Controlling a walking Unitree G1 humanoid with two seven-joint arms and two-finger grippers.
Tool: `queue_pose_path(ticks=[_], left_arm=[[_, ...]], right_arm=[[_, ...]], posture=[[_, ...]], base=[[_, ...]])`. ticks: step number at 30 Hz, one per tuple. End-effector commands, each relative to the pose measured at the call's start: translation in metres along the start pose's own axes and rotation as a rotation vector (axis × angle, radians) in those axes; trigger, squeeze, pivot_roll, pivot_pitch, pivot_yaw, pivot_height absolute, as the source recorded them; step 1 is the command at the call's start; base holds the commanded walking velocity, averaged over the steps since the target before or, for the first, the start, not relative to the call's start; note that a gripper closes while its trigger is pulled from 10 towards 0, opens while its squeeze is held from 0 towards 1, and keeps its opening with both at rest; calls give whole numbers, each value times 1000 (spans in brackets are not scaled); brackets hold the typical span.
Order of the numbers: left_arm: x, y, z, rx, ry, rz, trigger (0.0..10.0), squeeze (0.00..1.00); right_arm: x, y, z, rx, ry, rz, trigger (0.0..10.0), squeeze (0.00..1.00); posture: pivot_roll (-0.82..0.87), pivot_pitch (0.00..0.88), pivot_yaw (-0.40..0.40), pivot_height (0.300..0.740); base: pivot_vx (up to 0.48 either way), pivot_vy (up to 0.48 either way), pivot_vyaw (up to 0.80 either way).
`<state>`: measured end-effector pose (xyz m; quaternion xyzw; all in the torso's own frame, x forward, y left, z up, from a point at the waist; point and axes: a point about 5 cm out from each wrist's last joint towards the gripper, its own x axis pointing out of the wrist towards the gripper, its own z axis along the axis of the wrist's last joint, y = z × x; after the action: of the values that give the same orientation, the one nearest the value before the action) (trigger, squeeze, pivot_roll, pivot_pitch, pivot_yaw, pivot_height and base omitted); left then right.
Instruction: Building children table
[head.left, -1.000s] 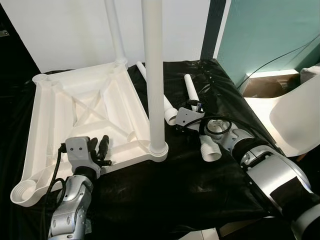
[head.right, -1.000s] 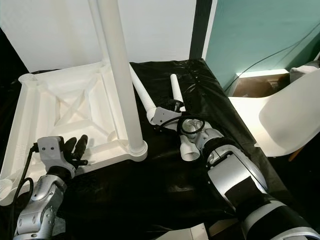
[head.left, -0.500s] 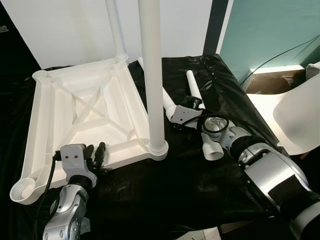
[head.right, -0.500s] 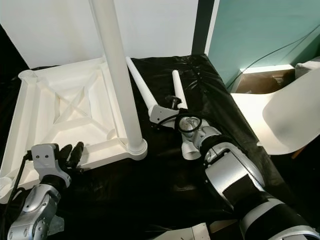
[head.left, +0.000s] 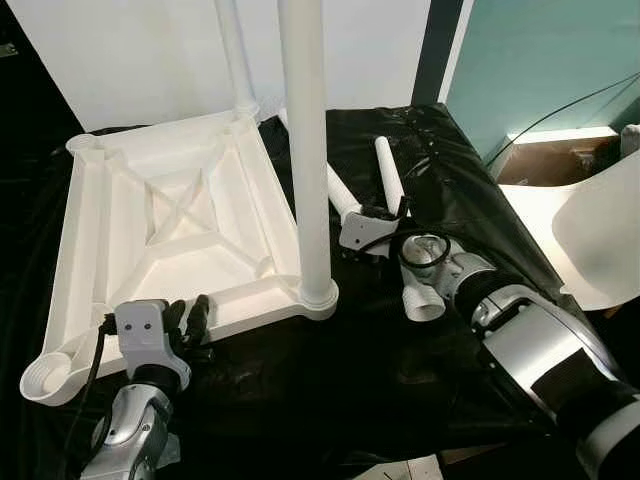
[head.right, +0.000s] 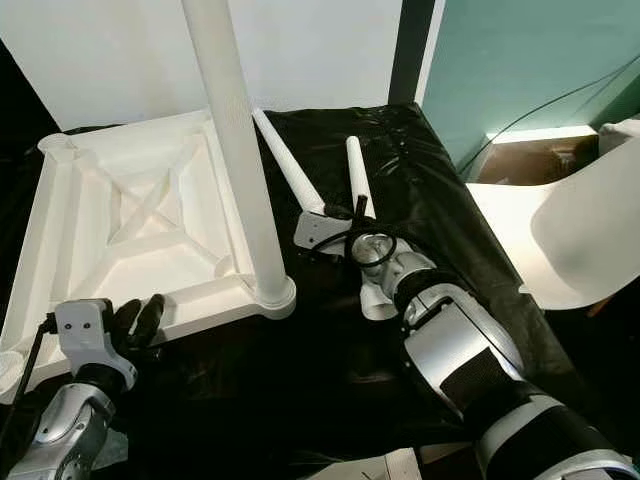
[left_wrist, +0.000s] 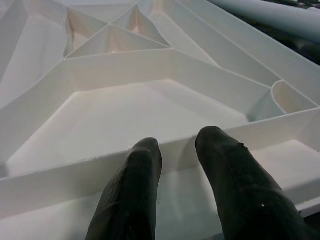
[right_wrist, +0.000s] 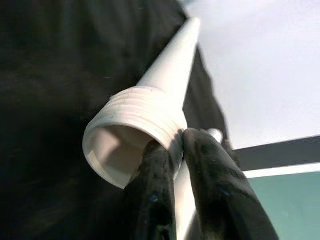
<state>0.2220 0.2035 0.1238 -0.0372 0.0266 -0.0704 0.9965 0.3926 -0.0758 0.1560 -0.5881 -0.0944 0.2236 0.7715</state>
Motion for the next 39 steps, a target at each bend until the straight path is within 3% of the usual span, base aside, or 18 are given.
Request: queue_pose_path(ticks=[1, 11, 19, 22, 27, 31, 35, 39], left_arm=[[2, 2, -1, -1, 9, 44, 10000, 0], [19, -4, 0, -14, -7, 6, 10000, 0], [30, -7, -2, -17, -13, -18, 10000, 0], [37, -7, -2, -20, -19, -29, 10000, 0], [42, -9, -2, -19, -21, -47, 10000, 0], [44, -9, -2, -19, -23, -53, 10000, 0], [50, -12, -3, -20, -29, -71, 10000, 0], [52, -12, -3, -20, -29, -75, 10000, 0]], right_arm=[[-2, 11, -1, -6, 13, 41, 0, 0], [-4, 6, -3, 44, 5, -132, 0, 0], [-10, 26, 2, 96, 0, -212, 0, 0], [-21, 49, 5, 229, 16, -281, 0, 0], [-33, 58, 4, 342, 13, -328, 0, 0], [-39, 59, 5, 374, -2, -349, 0, 0], [-60, 52, 3, 554, 1, -437, 0, 0], [-64, 49, 3, 598, -6, -447, 0, 0]], posture=[[360, 64, 12, 740], [286, 33, 12, 740], [231, 11, 11, 740], [197, 2, 16, 740], [171, 0, 21, 740], [165, 0, 23, 740], [136, 0, 29, 740], [130, 0, 32, 740]], base=[[0, 0, 0], [0, 0, 0], [0, 0, 0], [0, 0, 0], [0, 0, 0], [0, 0, 0], [0, 0, 0], [0, 0, 0]])
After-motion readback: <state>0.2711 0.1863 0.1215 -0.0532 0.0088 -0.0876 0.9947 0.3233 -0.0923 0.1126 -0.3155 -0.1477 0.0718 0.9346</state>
